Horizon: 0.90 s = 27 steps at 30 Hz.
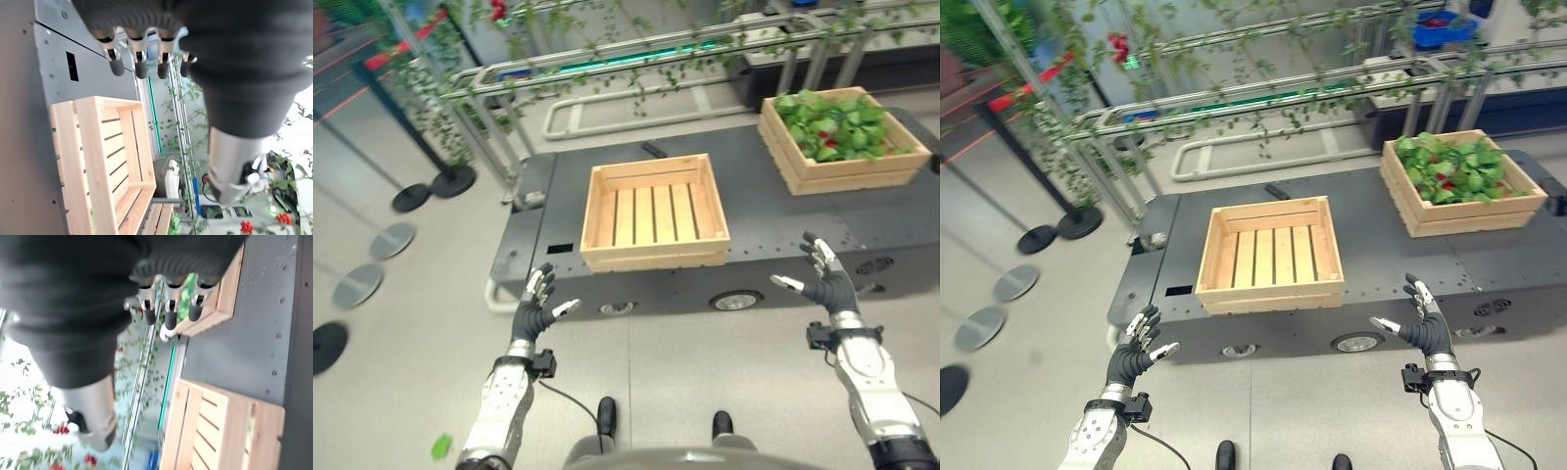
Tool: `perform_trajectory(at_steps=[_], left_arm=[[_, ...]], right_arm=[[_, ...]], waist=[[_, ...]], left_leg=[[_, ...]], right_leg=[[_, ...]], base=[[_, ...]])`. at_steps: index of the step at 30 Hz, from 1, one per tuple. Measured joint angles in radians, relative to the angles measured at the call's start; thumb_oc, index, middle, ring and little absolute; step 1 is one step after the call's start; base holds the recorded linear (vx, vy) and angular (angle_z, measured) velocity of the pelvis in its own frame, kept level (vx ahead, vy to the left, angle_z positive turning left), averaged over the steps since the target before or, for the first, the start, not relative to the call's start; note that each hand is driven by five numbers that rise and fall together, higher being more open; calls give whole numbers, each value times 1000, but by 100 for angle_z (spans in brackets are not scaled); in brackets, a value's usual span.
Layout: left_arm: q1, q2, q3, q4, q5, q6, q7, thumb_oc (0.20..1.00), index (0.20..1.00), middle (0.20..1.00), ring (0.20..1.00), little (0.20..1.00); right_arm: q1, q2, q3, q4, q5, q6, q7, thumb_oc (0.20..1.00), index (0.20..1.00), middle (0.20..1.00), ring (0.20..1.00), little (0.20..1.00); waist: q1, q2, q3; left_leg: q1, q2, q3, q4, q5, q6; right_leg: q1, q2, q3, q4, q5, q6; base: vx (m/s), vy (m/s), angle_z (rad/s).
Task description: Pick up the fruits from the basket on one side to the basket on the other side
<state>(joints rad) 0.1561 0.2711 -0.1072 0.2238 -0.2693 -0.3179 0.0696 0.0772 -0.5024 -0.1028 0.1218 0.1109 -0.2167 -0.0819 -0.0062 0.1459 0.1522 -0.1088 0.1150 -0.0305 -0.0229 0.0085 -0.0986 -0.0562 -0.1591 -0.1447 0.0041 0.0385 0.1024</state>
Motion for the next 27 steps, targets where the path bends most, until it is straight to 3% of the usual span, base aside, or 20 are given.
perform_trajectory(at_steps=[1, 3, 5, 17, 21, 25, 27], left_arm=[[0, 0, 3, 1, 0, 2, 3, 1000, 1000, 1000, 1000, 1000], [1, 45, 11, -14, 2, 1, 11, 1000, 1000, 1000, 1000, 1000], [-23, 101, 17, -35, 6, 0, 14, 1000, 1000, 1000, 1000, 1000], [-48, 102, 24, -46, 47, -2, 15, 1000, 1000, 1000, 1000, 1000], [-52, 108, 27, -56, 61, -2, 10, 1000, 1000, 1000, 1000, 1000], [-25, 131, 51, -72, 83, -2, 12, 1000, 1000, 1000, 1000, 1000], [-20, 125, 48, -74, 91, -2, 12, 1000, 1000, 1000, 1000, 1000]], right_arm=[[-4, -3, -1, 4, 0, 1, 0, 1000, 1000, 1000, 1000, 1000], [19, 29, 1, 0, 0, 0, 0, 1000, 1000, 1000, 1000, 1000], [22, 64, 2, -5, 0, -2, -2, 1000, 1000, 1000, 1000, 1000], [-72, 105, 53, 12, 0, -2, -2, 1000, 1000, 1000, 1000, 1000], [-77, 106, 51, 13, 0, -2, -2, 1000, 1000, 1000, 1000, 1000], [-87, 120, 72, 15, 0, 0, -1, 1000, 1000, 1000, 1000, 1000], [-60, 128, 84, 19, 1, 0, 6, 1000, 1000, 1000, 1000, 1000]], waist=[[2, 0, 5], [-10, -42, -5], [-8, -103, 0], [-2, -144, 16], [-1, -160, 1], [22, -180, -12], [19, -195, -23]], left_leg=[[0, 0, 15, 12, 33, -8], [17, -36, 61, -19, 69, 7], [28, -79, 112, -64, 98, 23], [24, -115, 191, -64, 39, 38], [13, -129, 211, -64, 31, 48], [31, -129, 259, -64, 14, 63], [54, -139, 246, -63, 6, 68]], right_leg=[[-5, -6, 3, 0, 1, 2], [10, -60, 4, -22, 2, 13], [11, -105, 6, -96, 62, 92], [-53, -136, -14, -94, 66, 99], [-87, -151, -84, -68, 77, 101], [-111, -158, -195, -40, 110, 64], [-75, -139, -178, -46, 79, 89]], base=[[133, 149, -137], [51, 100, -66], [28, 135, -40], [91, 219, -21], [25, 160, -13], [109, 249, -36], [108, 205, 5]])
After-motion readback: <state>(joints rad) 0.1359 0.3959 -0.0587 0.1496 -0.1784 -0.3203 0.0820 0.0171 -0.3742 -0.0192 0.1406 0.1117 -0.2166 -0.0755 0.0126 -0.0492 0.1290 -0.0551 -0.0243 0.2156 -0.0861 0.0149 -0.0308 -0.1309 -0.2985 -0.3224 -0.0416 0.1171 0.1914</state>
